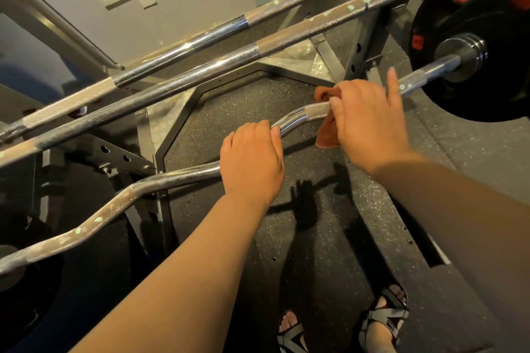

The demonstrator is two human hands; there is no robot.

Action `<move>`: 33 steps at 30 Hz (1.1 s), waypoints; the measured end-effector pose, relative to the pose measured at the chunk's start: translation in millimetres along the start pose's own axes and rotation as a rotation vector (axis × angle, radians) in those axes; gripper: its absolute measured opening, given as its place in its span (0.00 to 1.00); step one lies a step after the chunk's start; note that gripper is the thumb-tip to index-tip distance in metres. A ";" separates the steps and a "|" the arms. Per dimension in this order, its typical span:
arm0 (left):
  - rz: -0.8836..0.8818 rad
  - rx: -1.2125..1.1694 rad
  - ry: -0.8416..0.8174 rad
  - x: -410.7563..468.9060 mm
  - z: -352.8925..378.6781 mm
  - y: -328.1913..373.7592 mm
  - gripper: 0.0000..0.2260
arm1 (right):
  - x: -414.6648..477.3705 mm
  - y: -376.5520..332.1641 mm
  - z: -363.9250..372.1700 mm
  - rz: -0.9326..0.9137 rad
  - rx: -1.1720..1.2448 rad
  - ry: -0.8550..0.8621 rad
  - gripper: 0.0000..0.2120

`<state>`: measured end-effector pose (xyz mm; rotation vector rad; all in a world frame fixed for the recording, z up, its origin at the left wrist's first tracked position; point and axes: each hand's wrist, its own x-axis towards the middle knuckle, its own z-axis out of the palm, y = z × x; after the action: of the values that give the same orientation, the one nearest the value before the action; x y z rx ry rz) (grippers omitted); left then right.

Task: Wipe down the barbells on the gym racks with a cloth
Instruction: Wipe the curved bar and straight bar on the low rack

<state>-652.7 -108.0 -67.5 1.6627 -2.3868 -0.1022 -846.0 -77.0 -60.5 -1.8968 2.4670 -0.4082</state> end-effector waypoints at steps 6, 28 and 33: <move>-0.003 0.050 0.014 -0.4 2.0 1.2 0.18 | -28.4 -28.3 20.9 0.037 0.310 0.080 0.21; -0.005 -0.005 0.029 -1.8 0.2 3.8 0.19 | -1.4 22.0 -1.0 -0.097 0.313 -0.053 0.16; -0.033 -0.013 0.014 -1.7 -2.3 8.1 0.19 | -8.2 -23.4 14.1 -0.016 0.244 0.062 0.14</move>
<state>-659.0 -103.4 -64.0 1.6918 -2.3437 -0.1112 -819.3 -77.6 -70.5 -1.8321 2.3128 -0.7409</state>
